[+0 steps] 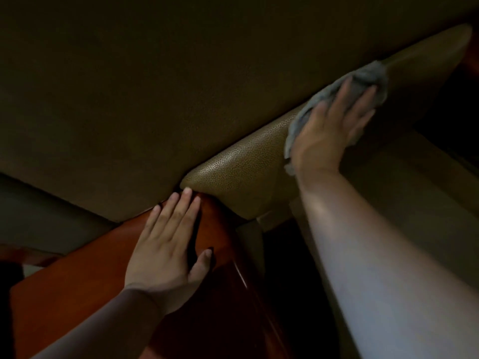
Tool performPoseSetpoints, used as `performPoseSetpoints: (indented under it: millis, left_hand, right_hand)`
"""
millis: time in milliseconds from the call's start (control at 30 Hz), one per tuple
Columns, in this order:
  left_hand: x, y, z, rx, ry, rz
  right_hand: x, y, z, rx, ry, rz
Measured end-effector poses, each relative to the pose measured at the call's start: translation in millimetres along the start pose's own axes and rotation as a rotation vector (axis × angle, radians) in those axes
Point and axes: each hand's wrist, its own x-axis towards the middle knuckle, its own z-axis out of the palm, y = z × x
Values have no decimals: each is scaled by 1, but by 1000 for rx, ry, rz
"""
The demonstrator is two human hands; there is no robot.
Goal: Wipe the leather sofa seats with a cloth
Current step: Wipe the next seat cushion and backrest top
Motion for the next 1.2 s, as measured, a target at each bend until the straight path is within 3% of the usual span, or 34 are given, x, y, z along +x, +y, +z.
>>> performPoseSetpoints:
  millis: [67, 200, 300, 400, 467, 533, 633, 767, 833, 967, 1033, 1133, 1200]
  left_hand:
    - [0, 1, 0, -6, 9, -5]
    - [0, 0, -1, -18, 7, -15]
    - [-2, 1, -4, -63, 36, -35]
    - [-3, 2, -5, -64, 34, -44]
    - [-2, 2, -6, -49, 21, -45]
    - [-1, 2, -6, -36, 5, -42]
    - [-2, 1, -4, -27, -1, -40]
    - [-3, 2, -5, -35, 4, -75]
    - [-3, 3, -6, -41, 8, -81]
    - [-3, 2, -6, -67, -6, -71]
    - [-2, 2, -6, -56, -19, -75]
    - [-5, -3, 2, -3, -25, -17]
    - [-5, -3, 4, -8, -39, -28]
  right_hand:
    - [-52, -28, 6, 86, -6, -64]
    - [-124, -41, 9, -57, -287, -261]
    - [-77, -19, 1, -117, -91, -268]
    - [-39, -26, 0, -21, -13, 16]
    - [-54, -45, 8, 4, 37, 46]
    - [-102, -58, 18, -46, -15, -106]
    - [-172, -61, 26, -181, -250, -293]
    - [-157, -45, 24, -199, -294, -396]
    - [-137, -40, 17, -148, -226, -291]
    - [-101, -59, 16, 268, -163, 382]
    - [-122, -78, 18, 306, -208, 486]
    - [-175, -101, 24, 383, -409, 543]
    - [-169, -106, 31, 399, -482, 708]
